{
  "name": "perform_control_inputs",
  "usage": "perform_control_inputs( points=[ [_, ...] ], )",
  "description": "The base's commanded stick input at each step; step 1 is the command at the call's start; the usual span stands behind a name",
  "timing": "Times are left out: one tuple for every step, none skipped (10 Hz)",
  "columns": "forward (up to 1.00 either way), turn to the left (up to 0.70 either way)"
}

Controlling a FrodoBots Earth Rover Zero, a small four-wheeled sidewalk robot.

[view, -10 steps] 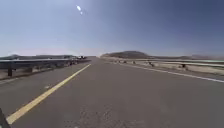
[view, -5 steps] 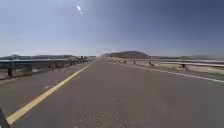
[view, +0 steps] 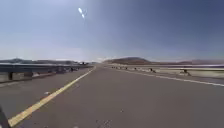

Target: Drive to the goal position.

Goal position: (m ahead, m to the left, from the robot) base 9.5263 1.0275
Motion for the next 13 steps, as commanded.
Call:
perform_control_inputs(
  points=[
    [1.0,0.0],
    [1.0,0.05],
    [1.0,0.18],
    [1.0,0.25],
    [1.0,0.19],
    [1.0,0.13],
    [1.0,0.07],
    [1.0,0.0],
    [1.0,0.0],
    [1.0,0.0],
    [1.0,0.0],
    [1.0,0.0],
    [1.0,0.0]
  ],
)
